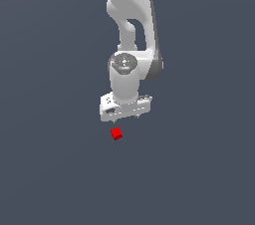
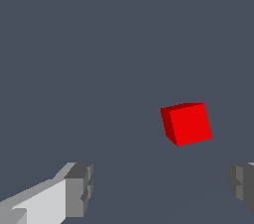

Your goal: Lift up the red cube by 0.2 meters.

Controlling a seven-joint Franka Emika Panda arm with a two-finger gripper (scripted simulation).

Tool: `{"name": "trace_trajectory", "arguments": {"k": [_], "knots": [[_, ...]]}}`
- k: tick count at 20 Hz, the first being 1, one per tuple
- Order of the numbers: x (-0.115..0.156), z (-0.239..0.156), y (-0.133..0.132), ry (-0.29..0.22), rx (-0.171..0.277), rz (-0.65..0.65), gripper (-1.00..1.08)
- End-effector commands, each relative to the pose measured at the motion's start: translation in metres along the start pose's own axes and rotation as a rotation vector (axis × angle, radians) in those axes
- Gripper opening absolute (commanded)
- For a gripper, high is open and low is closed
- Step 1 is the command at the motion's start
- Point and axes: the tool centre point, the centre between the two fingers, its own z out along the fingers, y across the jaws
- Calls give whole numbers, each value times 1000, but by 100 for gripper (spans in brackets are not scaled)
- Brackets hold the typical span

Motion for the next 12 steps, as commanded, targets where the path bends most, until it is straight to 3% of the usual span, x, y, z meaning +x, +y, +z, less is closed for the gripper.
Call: {"name": "trace_trajectory", "arguments": {"k": [1, 12], "knots": [[1, 20, 11, -5, 1, -46, 100], [11, 82, 45, -19, 4, -189, 100]]}}
